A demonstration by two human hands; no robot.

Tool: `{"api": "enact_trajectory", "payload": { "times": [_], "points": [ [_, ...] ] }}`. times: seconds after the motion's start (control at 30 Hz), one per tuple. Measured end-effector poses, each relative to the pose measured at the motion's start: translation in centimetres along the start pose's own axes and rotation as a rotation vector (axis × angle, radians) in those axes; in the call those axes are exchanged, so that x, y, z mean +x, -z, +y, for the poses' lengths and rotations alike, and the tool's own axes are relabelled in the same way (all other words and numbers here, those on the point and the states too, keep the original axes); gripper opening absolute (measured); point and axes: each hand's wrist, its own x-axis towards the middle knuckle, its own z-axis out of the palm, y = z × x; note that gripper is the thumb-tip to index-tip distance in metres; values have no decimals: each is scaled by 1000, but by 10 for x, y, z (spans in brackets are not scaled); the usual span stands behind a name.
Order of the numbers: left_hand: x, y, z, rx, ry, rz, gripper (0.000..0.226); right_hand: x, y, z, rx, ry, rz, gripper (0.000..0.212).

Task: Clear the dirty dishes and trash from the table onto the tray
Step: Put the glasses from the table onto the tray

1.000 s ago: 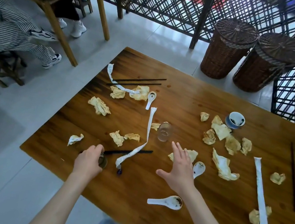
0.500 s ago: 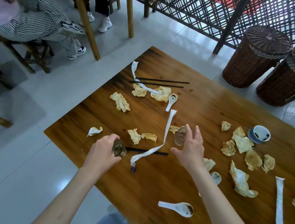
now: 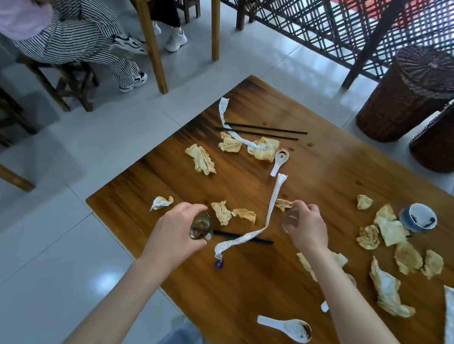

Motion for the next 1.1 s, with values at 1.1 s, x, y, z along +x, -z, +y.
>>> {"api": "enact_trajectory", "payload": {
  "times": [1.1],
  "points": [
    [-65, -56, 200, -75, -954, -486, 65, -297, 82, 62, 305, -616, 535, 58]
  ]
}}
